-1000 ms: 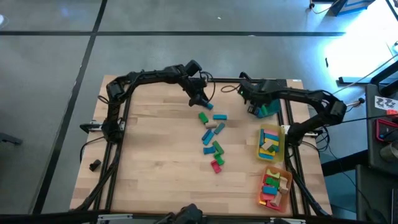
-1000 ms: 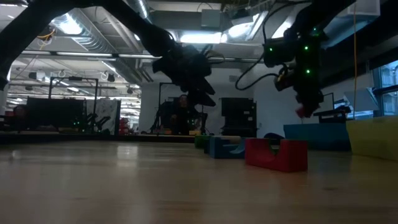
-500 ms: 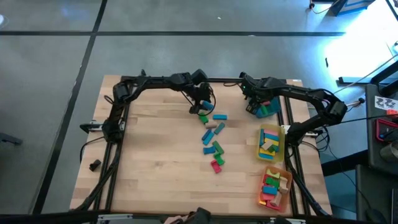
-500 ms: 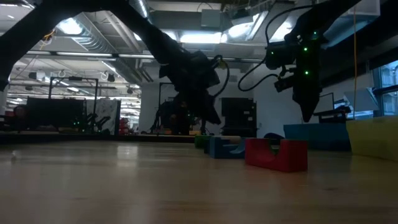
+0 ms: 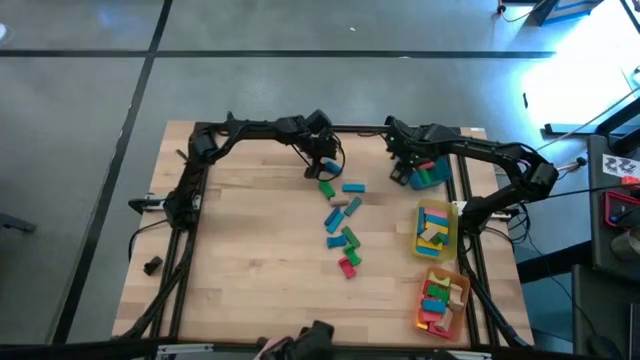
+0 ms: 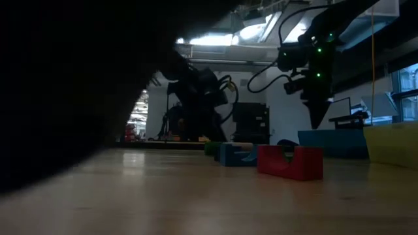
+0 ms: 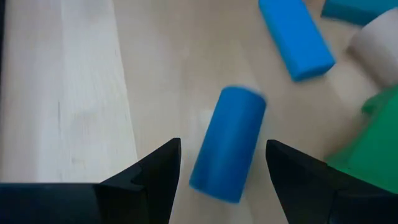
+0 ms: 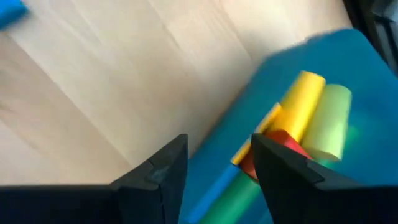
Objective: Sort blocks by size
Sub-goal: Put the blue cylindrical block into the blue bin
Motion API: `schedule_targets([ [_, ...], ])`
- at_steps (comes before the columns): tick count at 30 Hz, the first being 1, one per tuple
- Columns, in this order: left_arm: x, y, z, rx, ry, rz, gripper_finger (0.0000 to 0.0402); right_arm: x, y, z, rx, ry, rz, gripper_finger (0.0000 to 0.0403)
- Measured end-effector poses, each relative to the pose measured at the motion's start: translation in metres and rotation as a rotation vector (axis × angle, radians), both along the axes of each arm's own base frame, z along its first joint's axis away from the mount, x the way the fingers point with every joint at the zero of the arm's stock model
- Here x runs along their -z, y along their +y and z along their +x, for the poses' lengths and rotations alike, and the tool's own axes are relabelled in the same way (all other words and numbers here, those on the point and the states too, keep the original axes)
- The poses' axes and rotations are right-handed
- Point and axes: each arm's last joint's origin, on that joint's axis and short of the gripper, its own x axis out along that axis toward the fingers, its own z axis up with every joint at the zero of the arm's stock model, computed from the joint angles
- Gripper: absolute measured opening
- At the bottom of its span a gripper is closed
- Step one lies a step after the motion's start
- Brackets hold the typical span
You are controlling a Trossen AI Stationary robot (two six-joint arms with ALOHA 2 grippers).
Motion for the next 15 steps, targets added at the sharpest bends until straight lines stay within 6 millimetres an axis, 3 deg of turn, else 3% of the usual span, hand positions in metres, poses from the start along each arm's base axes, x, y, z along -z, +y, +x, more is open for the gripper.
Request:
schedule_targets([
  [7, 0.011, 0.007, -0.003, -0.050, 0.028, -0.026, 0.0218, -0.002, -0.003, 0.007, -0.016, -0.101, 0.006, 0.0179],
  [15, 0.017, 0.011, -0.004, -0.100, 0.052, -0.022, 0.0175, -0.006, -0.005, 0.021, -0.091, -0.343, 0.094, 0.0179],
])
